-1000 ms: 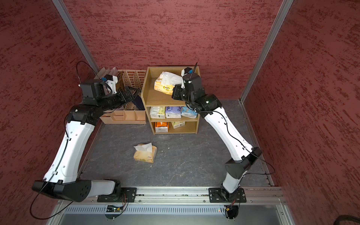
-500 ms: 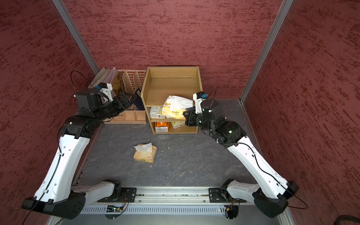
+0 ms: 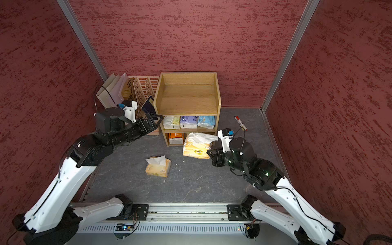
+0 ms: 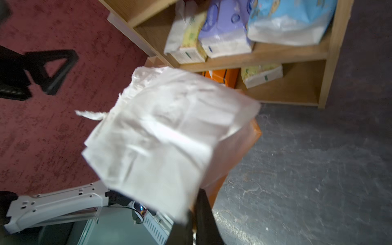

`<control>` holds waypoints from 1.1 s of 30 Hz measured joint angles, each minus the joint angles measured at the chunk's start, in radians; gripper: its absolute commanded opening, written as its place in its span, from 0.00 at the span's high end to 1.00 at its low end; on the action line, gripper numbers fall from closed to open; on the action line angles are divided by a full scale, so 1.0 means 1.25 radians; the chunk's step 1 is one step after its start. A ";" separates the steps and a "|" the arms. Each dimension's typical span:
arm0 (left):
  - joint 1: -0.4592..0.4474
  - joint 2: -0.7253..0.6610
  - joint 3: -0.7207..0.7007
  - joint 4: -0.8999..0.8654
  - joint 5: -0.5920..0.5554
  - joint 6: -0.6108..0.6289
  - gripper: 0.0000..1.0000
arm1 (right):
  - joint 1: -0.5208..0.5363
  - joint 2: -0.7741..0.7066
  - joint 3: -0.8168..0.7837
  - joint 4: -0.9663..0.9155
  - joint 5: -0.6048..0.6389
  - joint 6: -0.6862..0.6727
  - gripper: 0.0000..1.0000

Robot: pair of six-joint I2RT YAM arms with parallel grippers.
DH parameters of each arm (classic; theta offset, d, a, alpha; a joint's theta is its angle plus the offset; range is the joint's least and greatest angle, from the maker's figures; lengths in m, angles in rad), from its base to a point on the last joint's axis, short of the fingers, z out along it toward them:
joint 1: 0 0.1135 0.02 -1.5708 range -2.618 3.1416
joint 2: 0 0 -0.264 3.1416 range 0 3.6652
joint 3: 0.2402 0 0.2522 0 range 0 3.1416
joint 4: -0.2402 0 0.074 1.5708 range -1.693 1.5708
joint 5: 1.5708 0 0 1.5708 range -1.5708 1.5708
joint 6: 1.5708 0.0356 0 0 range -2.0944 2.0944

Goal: Remove the tissue boxes from the shelf
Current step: Place the box of tissues at the center of the board.

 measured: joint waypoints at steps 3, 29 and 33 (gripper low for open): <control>-0.035 -0.046 0.000 -0.053 -0.042 -0.023 0.00 | 0.015 -0.009 -0.105 0.023 -0.001 0.029 1.00; -0.128 -0.138 0.010 -0.223 -0.113 -0.117 0.00 | 0.167 0.484 -0.242 0.517 0.014 0.150 0.77; -0.131 -0.161 0.005 -0.227 -0.122 -0.125 0.00 | 0.175 0.475 -0.220 0.478 0.019 0.150 0.46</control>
